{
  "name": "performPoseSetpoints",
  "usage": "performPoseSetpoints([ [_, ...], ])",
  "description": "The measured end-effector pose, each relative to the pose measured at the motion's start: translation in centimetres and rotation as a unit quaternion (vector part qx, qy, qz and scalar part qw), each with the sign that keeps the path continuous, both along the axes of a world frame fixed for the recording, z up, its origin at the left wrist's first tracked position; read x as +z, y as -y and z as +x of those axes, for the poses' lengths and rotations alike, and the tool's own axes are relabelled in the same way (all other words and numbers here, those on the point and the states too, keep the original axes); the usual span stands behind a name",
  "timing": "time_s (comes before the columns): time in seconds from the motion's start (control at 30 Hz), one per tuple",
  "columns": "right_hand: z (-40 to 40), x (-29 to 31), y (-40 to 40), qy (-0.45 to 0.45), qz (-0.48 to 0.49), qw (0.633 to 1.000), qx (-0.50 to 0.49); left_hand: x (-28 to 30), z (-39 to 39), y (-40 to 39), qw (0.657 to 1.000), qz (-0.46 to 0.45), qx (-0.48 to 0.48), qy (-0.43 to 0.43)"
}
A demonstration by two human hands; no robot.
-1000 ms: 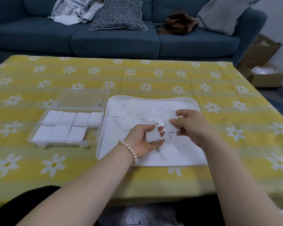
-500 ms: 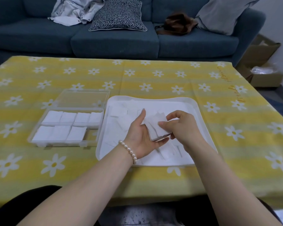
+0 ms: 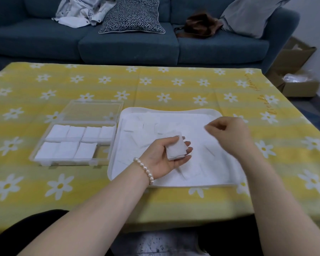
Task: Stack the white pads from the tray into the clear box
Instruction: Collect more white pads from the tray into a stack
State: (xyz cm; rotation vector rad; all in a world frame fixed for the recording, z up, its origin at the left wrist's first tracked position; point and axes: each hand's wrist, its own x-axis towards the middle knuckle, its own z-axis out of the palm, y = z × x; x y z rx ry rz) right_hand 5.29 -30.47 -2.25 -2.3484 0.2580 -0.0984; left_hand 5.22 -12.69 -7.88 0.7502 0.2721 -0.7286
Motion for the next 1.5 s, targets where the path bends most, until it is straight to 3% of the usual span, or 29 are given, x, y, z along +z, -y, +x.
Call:
performPoseSetpoints([
  [0.2,2.4,-3.5,4.4,-0.134,-0.082,0.988,-0.007,-0.2,-0.5,0.5,0.999,0.010,-0.042,0.001],
  [0.4,3.4,-6.3,2.9,-0.168,-0.188,0.968,0.004,-0.1,-0.5,0.4,0.999,0.006,-0.047,-0.005],
  [0.53,3.7,-6.6,1.9,-0.213,-0.186,0.959,-0.022,-0.1,-0.5,0.2,0.999,0.016,-0.046,-0.014],
  [0.67,3.7,-6.0,1.8,-0.251,-0.126,0.960,-0.025,-0.2,-0.4,0.2,0.999,0.024,-0.038,-0.022],
  [0.9,2.5,-3.0,-0.2,-0.141,0.100,0.985,-0.014,0.3,-0.1,0.3,0.999,0.037,0.002,-0.027],
  [1.0,0.9,-1.3,-2.3,-0.118,0.225,0.967,0.037,0.3,0.0,0.3,0.998,0.051,0.038,-0.024],
  [1.13,-0.6,-0.4,-4.3,-0.106,0.305,0.944,0.074,0.2,0.1,0.4,0.999,0.028,0.025,0.004],
  [1.27,-0.9,-1.0,-5.5,-0.080,0.259,0.960,0.064,0.4,-0.1,0.7,0.999,0.013,0.021,0.026],
  [1.5,-0.9,-1.2,-6.5,-0.061,0.064,0.993,0.072,0.0,-0.4,0.1,0.999,-0.030,0.001,0.040],
])
